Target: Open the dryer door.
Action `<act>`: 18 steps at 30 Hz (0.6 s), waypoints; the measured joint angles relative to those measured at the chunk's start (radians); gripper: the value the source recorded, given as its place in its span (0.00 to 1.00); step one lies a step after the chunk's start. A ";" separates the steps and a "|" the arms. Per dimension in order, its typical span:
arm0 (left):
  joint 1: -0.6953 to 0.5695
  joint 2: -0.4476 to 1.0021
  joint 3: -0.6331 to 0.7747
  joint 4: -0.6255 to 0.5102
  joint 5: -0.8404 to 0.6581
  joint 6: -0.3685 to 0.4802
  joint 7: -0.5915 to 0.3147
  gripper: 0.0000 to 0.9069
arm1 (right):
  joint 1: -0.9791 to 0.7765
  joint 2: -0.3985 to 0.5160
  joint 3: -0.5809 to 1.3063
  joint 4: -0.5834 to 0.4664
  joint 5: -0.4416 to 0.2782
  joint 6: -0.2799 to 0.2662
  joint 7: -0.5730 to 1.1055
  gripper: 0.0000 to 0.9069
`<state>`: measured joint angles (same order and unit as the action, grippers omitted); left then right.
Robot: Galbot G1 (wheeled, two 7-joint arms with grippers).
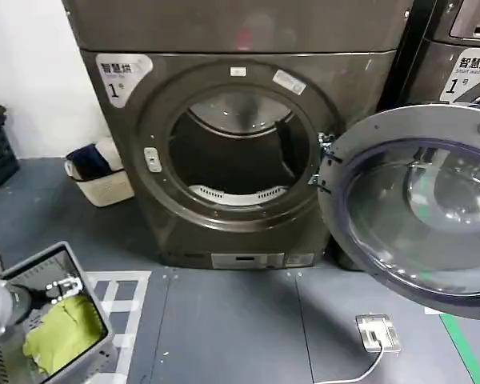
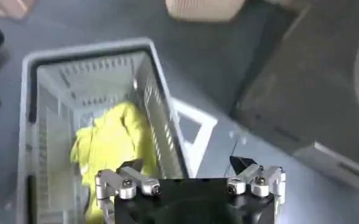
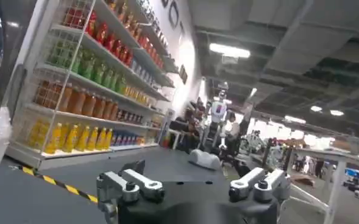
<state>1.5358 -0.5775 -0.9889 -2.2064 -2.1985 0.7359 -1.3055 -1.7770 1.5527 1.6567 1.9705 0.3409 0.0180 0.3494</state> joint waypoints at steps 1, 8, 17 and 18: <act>0.002 0.013 0.000 0.005 -0.015 0.000 -0.012 1.00 | 0.000 0.001 0.001 0.000 0.004 0.002 0.001 1.00; 0.003 0.047 0.015 0.040 -0.022 0.000 -0.030 1.00 | -0.005 0.006 0.010 -0.006 0.007 0.026 0.003 1.00; 0.000 0.050 -0.001 0.075 -0.095 -0.024 -0.052 1.00 | -0.005 0.011 0.013 -0.013 0.015 0.041 0.002 1.00; -0.001 0.050 -0.001 0.076 -0.099 -0.026 -0.054 1.00 | -0.005 0.011 0.013 -0.013 0.015 0.041 0.002 1.00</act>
<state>1.5353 -0.5275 -0.9895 -2.1301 -2.2971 0.7103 -1.3592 -1.7816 1.5642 1.6701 1.9573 0.3554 0.0587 0.3515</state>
